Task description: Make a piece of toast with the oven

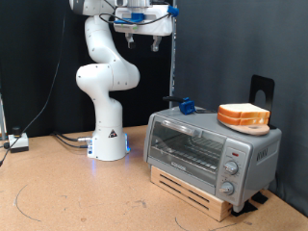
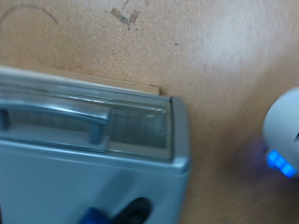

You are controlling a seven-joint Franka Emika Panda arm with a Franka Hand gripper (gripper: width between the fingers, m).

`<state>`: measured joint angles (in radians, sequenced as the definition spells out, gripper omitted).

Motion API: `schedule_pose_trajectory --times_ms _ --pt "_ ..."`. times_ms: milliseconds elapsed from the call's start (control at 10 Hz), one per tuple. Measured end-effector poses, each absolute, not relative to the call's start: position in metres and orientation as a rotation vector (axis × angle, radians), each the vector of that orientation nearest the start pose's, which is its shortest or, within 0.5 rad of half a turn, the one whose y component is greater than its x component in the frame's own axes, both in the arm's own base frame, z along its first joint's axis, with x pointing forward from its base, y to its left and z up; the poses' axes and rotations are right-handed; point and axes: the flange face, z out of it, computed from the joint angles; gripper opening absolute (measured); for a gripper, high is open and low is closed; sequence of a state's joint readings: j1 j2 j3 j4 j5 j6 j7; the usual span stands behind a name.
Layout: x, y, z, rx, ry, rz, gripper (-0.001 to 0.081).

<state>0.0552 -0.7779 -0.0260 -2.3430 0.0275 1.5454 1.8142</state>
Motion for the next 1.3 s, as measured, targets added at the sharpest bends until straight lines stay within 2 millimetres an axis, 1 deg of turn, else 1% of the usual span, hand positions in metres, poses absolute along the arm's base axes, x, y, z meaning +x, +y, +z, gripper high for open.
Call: schedule_pose_trajectory --times_ms 100,200,300,500,700,800,900,1000,1100,1200,1300 --pt "0.309 0.008 0.588 -2.102 2.326 0.089 0.0807" --pt "0.309 0.008 0.589 -2.061 2.355 0.092 0.0807" --pt "0.308 0.013 0.59 -2.148 2.234 0.126 0.0807" --pt "0.3 0.021 0.594 -2.388 1.923 0.123 0.0807" --pt "0.306 0.023 0.584 -2.579 1.632 0.104 0.0807" --pt "0.306 0.023 0.584 -2.551 1.678 0.111 0.0807" --pt "0.305 0.025 0.585 -2.594 1.559 0.129 0.0807" --pt "0.304 0.024 0.585 -2.661 1.389 0.131 0.0807" --pt "0.308 0.021 0.581 -2.723 1.217 0.106 0.0807" --pt "0.317 0.017 0.572 -2.788 1.058 0.048 0.0807" --pt "0.326 0.019 0.564 -2.845 0.919 0.018 0.0807"
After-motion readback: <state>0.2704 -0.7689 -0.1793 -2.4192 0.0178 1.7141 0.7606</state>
